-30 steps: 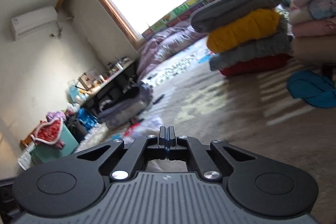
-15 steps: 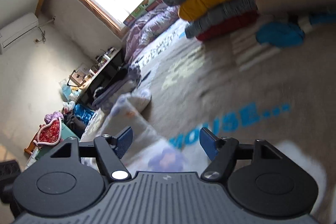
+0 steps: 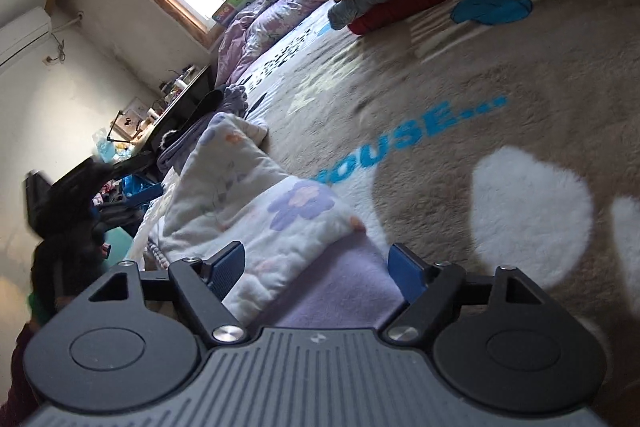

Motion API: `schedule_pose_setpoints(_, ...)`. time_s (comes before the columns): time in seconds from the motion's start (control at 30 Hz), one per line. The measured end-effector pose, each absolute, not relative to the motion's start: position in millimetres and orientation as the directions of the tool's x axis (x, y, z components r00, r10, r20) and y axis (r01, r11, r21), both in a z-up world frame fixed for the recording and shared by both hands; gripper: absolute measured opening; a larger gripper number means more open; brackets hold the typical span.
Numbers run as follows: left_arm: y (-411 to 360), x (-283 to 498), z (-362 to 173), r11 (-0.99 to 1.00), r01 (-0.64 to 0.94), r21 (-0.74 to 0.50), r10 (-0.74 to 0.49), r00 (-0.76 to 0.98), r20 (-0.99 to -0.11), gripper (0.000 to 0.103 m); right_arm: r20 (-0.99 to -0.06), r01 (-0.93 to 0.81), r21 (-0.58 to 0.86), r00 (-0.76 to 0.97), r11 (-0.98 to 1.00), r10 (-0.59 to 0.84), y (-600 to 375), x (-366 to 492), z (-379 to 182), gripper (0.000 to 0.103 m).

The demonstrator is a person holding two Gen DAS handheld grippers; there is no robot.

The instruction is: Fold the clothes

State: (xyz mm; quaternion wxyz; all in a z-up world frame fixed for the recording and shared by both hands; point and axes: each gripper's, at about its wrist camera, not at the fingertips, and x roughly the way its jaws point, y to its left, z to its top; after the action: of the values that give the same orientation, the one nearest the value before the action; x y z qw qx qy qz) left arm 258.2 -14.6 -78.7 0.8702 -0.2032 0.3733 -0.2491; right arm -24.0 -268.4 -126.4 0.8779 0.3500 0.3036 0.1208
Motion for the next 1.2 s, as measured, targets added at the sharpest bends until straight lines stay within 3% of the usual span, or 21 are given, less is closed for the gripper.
schedule_pose_setpoints(0.03, -12.9, 267.2, -84.9, 0.795, 0.264, -0.547, -0.581, 0.590, -0.560, 0.070, -0.446, 0.000, 0.690, 0.787, 0.723, 0.426, -266.7, -22.2, -128.0, 0.071)
schedule_pose_setpoints(0.07, -11.1, 275.8, -91.6, 0.795, 0.245, -0.554, -0.578, 0.582, -0.572, 0.070, -0.444, 0.000, 0.693, 0.788, 0.721, 0.427, -265.1, -20.5, -129.5, 0.058)
schedule_pose_setpoints(0.2, -5.7, 305.1, -117.4, 0.797, 0.178, -0.577, -0.566, 0.552, -0.613, 0.070, -0.428, -0.008, 0.694, 0.799, 0.719, 0.422, -261.1, -15.5, -131.9, 0.039)
schedule_pose_setpoints(0.3, -4.4, 320.2, -131.7, 0.773, 0.151, -0.617, -0.591, 0.525, -0.612, 0.070, -0.403, -0.021, 0.692, 0.818, 0.721, 0.410, -259.4, -12.2, -126.9, 0.030)
schedule_pose_setpoints(0.4, -7.5, 329.8, -135.8, 0.753, 0.161, -0.638, -0.614, 0.521, -0.593, 0.068, -0.373, -0.036, 0.679, 0.843, 0.733, 0.387, -257.3, -8.8, -117.5, 0.028)
schedule_pose_setpoints(0.47, -8.6, 334.3, -137.5, 0.743, 0.168, -0.648, -0.625, 0.521, -0.581, 0.052, -0.353, -0.045, 0.670, 0.858, 0.741, 0.372, -256.8, -5.6, -110.3, 0.027)
schedule_pose_setpoints(0.53, -7.5, 336.3, -138.3, 0.735, 0.176, -0.655, -0.633, 0.522, -0.571, 0.016, -0.335, -0.050, 0.665, 0.871, 0.745, 0.358, -257.8, -1.2, -103.6, 0.027)
schedule_pose_setpoints(0.57, -7.0, 337.3, -138.7, 0.731, 0.179, -0.658, -0.638, 0.523, -0.566, 0.012, -0.327, -0.052, 0.662, 0.877, 0.747, 0.351, -258.7, 1.4, -100.4, 0.026)
schedule_pose_setpoints(0.8, 18.7, 322.1, -116.2, 0.654, 0.227, -0.722, -0.684, 0.586, -0.435, 0.008, -0.275, -0.063, 0.645, 0.911, 0.762, 0.308, -264.1, 20.1, -77.7, 0.025)
schedule_pose_setpoints(1.2, 109.7, 294.8, -97.4, 0.616, 0.161, -0.771, -0.542, 0.797, -0.267, 0.007, -0.291, -0.094, 0.522, 0.915, 0.848, 0.281, -258.5, 84.0, -39.6, 0.023)
